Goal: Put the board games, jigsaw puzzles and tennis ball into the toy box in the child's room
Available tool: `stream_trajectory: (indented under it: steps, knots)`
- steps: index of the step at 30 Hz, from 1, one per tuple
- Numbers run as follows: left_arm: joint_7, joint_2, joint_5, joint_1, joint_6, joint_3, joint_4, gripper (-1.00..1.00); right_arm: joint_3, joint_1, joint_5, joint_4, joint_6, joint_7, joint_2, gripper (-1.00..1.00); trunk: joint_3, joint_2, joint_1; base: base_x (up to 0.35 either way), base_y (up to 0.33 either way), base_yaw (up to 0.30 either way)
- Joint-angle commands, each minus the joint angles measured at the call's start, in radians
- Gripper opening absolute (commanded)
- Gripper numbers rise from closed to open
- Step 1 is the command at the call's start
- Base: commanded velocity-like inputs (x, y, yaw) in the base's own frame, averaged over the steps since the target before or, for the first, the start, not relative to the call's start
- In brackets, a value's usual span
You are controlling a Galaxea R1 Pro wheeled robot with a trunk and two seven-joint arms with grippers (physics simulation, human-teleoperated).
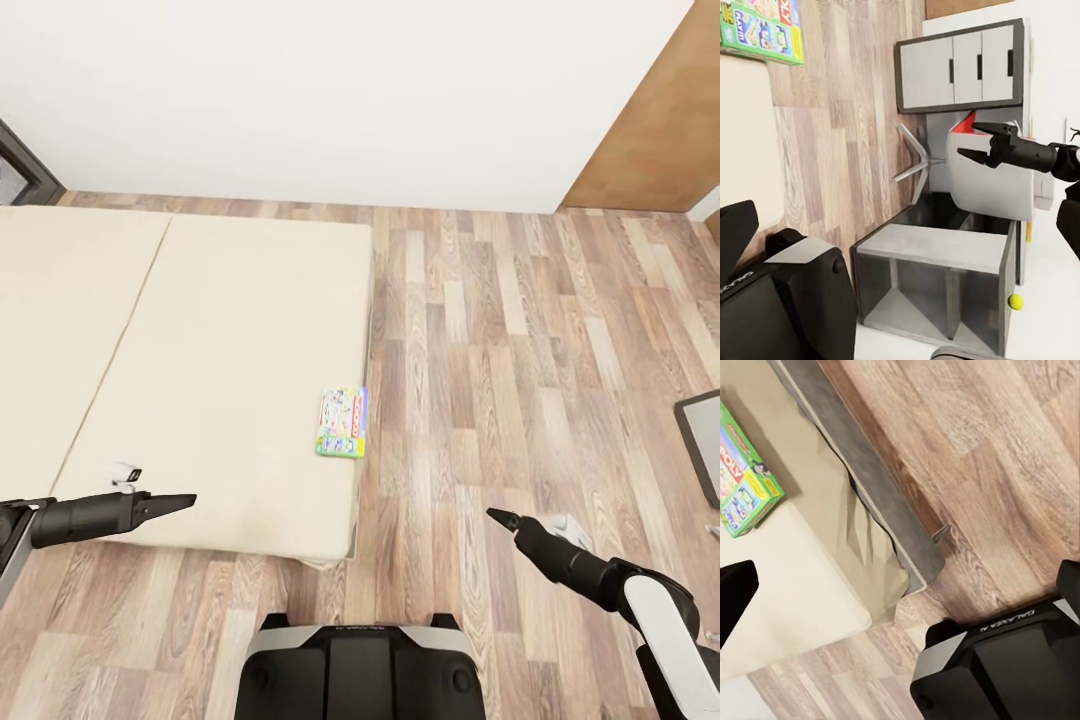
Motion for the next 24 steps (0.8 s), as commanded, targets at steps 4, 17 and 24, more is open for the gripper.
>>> stream_trajectory:
  steps: [4,17,24]
  knots:
    - [-0.004,0.0,-0.001,0.0,0.01,0.001,0.0,1.0,-0.002,0.0,-0.009,0.001,0.002,0.001,0.001,1.0,0.006,-0.001,0.001,0.0,0.0,0.0]
    - [-0.004,-0.001,-0.002,0.0,0.009,0.0,0.0,1.0,-0.009,0.0,-0.01,0.044,-0.055,0.01,0.002,1.0,0.027,-0.001,0.001,0.0,0.0,0.0]
    - [-0.004,0.0,-0.002,0.0,0.008,0.002,0.0,1.0,-0.007,0.0,-0.01,0.049,-0.091,0.01,0.002,1.0,0.039,-0.001,0.001,0.0,0.0,0.0]
